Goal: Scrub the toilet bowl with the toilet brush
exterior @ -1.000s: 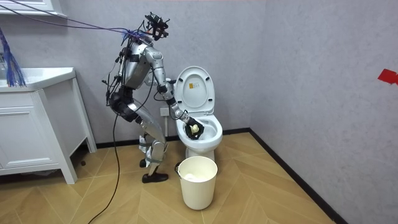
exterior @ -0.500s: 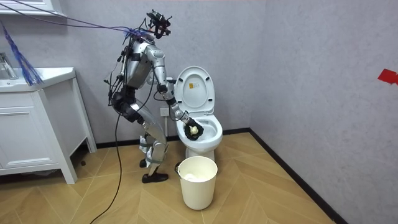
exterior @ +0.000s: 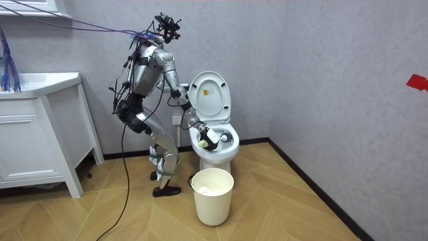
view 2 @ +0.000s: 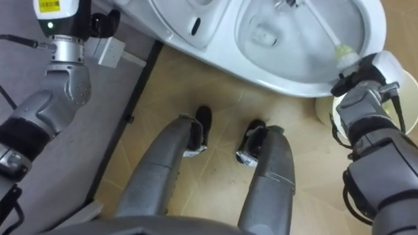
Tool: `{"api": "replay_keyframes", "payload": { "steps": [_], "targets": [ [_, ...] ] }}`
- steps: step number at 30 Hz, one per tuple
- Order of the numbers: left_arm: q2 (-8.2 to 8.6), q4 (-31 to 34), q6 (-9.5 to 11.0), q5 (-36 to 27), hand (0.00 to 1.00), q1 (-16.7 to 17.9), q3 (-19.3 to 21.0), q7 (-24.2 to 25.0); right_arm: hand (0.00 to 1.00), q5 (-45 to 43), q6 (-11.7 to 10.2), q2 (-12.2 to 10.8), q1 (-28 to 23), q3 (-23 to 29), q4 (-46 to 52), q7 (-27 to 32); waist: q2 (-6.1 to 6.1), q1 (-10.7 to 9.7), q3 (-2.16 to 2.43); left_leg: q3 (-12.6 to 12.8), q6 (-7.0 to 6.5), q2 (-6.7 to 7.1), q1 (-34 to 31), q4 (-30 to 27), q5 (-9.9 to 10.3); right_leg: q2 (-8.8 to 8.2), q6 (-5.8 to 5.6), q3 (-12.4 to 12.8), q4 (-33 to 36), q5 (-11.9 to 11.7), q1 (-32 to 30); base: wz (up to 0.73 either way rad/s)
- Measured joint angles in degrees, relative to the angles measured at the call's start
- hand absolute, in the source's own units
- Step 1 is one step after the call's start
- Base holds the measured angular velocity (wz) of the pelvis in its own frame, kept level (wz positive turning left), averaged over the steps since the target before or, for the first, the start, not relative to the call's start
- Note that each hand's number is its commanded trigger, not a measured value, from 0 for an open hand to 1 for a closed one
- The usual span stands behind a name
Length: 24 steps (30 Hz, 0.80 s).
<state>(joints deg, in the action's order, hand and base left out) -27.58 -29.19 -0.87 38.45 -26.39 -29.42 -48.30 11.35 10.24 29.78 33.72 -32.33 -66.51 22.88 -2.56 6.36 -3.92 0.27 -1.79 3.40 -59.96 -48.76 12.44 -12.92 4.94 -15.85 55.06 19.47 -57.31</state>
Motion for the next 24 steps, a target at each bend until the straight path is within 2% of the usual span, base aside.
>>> {"api": "replay_keyframes", "payload": {
  "steps": [7, 10, 12, 13, 15, 16, 18, 20, 22, 24],
  "targets": [
    [0.00, -0.24, -0.17, 0.88, 0.00, -0.14, 0.01, -0.19, 1.00, 0.07, -0.15, -0.23, -0.02, 0.54, 0.04, -2.67, 0.13, -1.36, -0.02, -0.03, -0.47, 0.43, -0.15, -0.07, -0.37, -1.02, -0.12, -0.40, 0.61, 0.01, -0.02, 0.06],
    [0.14, -1.13, -0.41, 2.42, 0.00, -0.40, 0.01, 0.06, 1.00, -4.46, -0.35, -0.58, -0.20, 0.99, -0.32, -3.62, 0.01, -1.32, -0.04, -0.39, -0.53, 0.44, -0.05, -0.53, -0.34, -1.11, -0.08, -1.13, 0.67, -0.04, 0.57, 0.01],
    [0.17, -1.97, -0.50, 3.71, 0.00, -0.65, 0.00, 0.26, 1.00, -11.57, -0.89, -1.27, -0.29, 1.10, -0.32, -3.73, -0.16, -1.22, -0.11, -0.86, -0.52, 0.57, 0.10, -0.89, -0.31, -1.24, -0.05, -1.58, 0.66, 0.08, 1.13, 0.06],
    [0.24, -2.18, -0.51, 3.82, 0.00, -0.67, 0.00, 0.52, 1.00, -13.17, -1.27, -1.27, -0.30, 1.09, -0.34, -3.76, -0.38, -1.05, -0.23, -0.91, -0.52, 0.55, 0.31, -0.87, -0.30, -1.02, -0.13, -1.59, 0.57, 0.14, 1.37, 0.00],
    [0.54, -2.33, -1.01, 3.98, 0.00, -0.50, 0.00, 2.35, 1.00, -24.12, -2.24, -1.20, -0.35, 1.05, -0.86, -3.92, -1.81, -0.38, -0.82, -1.29, -0.61, 0.46, 1.53, -0.74, -0.22, -0.96, -0.44, -1.99, -0.18, 0.22, 2.94, 0.00],
    [0.78, -2.33, -1.29, 3.93, 0.00, -0.50, 0.00, 2.77, 1.00, -26.39, -2.28, -1.15, -0.50, 1.03, -1.04, -4.10, -2.27, 0.08, -0.90, -1.38, -0.62, 0.44, 1.79, -0.72, -0.18, -0.91, -0.52, -2.16, -0.37, 0.23, 3.31, 0.00],
    [2.10, -2.43, -1.79, 3.71, 0.00, 0.02, 0.01, 4.02, 1.00, -31.44, -1.25, -0.58, -2.33, 0.98, -1.10, -4.35, -3.47, 2.45, -0.84, -1.31, -0.65, 0.30, 2.80, -0.77, 0.25, -0.66, -0.68, -2.16, -0.62, 0.31, 4.33, -0.07],
    [2.04, -2.29, -1.77, 3.66, 0.00, 1.55, 0.06, 4.64, 1.00, -34.06, -1.16, -0.26, -3.18, 0.99, -1.06, -4.32, -3.83, 3.45, -0.75, -1.14, -0.49, 0.32, 3.99, -0.59, 0.77, -0.61, -0.57, -1.85, -0.88, 0.40, 5.19, -0.17],
    [1.97, -2.15, -1.54, 3.71, 0.00, 2.62, 0.24, 6.16, 1.00, -36.86, -0.68, -0.19, -4.11, 0.99, -1.06, -4.53, -4.17, 3.83, -0.69, -1.23, -0.43, 0.33, 5.56, 0.10, 0.90, -0.49, -0.51, -2.11, -1.62, 0.47, 6.79, -0.06],
    [1.95, -1.54, -0.78, 3.73, 0.00, 4.86, 2.47, 7.90, 1.00, -41.33, -0.70, -0.25, -5.21, 1.05, -0.91, -5.42, -4.31, 3.97, -0.61, -1.18, -0.06, 0.11, 7.61, 0.60, 1.41, -0.03, -0.41, -2.03, -2.34, 0.75, 8.82, 0.00]
  ]
}}
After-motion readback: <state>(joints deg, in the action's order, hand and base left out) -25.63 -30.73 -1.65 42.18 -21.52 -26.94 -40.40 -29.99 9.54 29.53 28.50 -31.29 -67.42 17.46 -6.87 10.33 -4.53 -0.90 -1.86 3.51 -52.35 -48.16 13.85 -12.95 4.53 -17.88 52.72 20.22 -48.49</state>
